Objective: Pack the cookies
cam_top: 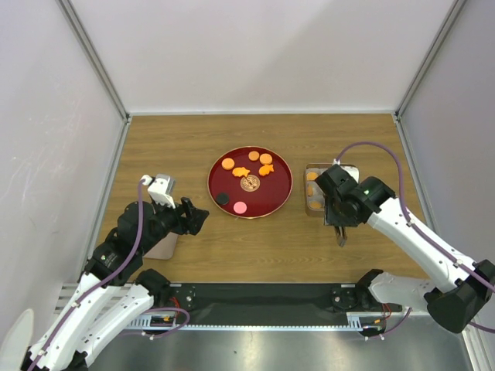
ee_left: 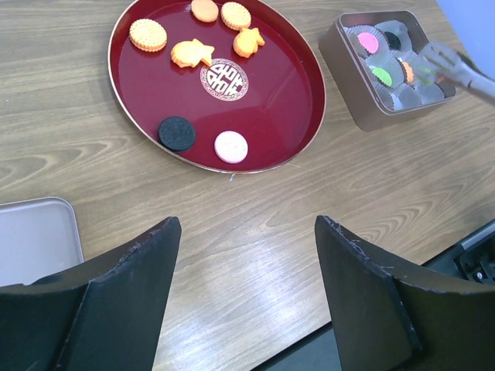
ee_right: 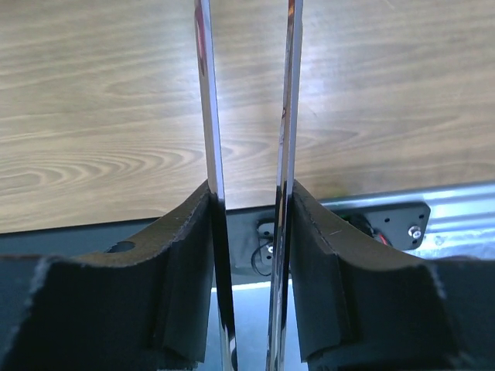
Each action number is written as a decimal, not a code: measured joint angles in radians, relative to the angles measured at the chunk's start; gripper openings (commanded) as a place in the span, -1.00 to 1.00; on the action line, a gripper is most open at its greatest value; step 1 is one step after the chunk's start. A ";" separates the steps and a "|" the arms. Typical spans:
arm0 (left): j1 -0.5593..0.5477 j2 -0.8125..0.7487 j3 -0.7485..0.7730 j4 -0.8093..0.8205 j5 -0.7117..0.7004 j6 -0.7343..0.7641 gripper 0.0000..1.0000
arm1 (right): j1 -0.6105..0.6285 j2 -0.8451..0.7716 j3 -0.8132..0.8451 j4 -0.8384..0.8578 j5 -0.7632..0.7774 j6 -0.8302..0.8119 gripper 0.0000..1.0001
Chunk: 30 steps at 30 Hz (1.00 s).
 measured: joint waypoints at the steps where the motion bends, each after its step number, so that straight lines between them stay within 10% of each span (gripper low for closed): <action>1: 0.000 0.000 0.000 0.000 0.002 0.000 0.53 | -0.003 -0.003 -0.010 -0.005 0.000 0.005 -0.14; 30: 0.000 0.000 0.000 0.000 0.005 0.000 0.53 | -0.077 -0.003 -0.146 0.101 -0.024 -0.013 -0.14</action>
